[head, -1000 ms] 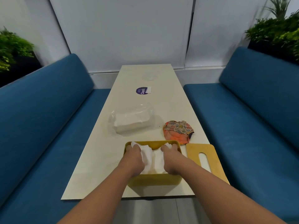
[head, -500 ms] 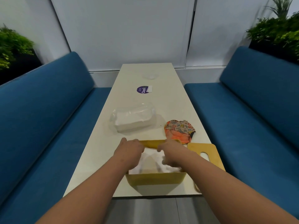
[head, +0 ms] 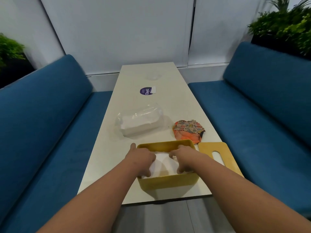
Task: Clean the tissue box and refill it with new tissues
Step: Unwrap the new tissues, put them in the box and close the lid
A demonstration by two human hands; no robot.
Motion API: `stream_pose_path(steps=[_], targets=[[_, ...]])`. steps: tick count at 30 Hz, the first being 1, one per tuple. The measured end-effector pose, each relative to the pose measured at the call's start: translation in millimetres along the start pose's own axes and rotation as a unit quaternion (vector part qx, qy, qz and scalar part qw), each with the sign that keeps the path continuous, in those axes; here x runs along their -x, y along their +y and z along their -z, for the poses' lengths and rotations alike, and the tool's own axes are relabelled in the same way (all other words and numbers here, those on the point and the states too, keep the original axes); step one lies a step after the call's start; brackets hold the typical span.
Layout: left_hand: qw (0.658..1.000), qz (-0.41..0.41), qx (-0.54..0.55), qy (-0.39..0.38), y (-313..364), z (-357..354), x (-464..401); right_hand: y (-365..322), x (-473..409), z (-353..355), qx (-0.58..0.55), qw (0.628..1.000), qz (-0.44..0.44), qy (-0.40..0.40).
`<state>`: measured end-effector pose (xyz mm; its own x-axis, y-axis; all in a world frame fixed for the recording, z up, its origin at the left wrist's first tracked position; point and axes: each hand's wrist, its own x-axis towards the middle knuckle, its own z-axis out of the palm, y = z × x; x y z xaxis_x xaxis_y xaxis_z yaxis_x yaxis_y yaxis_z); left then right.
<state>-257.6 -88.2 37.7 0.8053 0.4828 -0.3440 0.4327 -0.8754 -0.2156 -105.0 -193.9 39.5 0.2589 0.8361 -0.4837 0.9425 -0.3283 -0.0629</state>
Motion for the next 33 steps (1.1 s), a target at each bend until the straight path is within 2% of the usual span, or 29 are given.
stream_pose_path(steps=[11, 14, 16, 18, 21, 24, 27, 33], targets=[[0.998, 0.03, 0.052, -0.035, 2, 13, -3, 6, 2, 18, 0.0, 0.999, 0.045, -0.027], [0.991, 0.05, 0.122, 0.0, -2, 23, -5, 10, -1, 39, -0.033, 0.997, 0.065, 0.017], [0.982, 0.064, 0.177, 0.032, -6, 28, -4, 11, -4, 50, -0.099, 0.99, 0.069, 0.069], [0.96, 0.095, 0.252, 0.075, -12, 31, -3, 11, -11, 59, -0.181, 0.975, 0.066, 0.11], [0.898, 0.154, 0.387, 0.141, -29, 30, -1, 10, -27, 70, -0.278, 0.945, 0.04, 0.169], [0.852, 0.219, 0.44, 0.182, -55, 20, 2, 10, -49, 78, -0.347, 0.914, 0.009, 0.211], [0.827, 0.273, 0.454, 0.187, -86, 3, -1, 10, -76, 84, -0.433, 0.874, -0.023, 0.219], [0.776, 0.351, 0.5, 0.159, -134, -32, -31, 7, -133, 87, -0.471, 0.852, -0.104, 0.203]])
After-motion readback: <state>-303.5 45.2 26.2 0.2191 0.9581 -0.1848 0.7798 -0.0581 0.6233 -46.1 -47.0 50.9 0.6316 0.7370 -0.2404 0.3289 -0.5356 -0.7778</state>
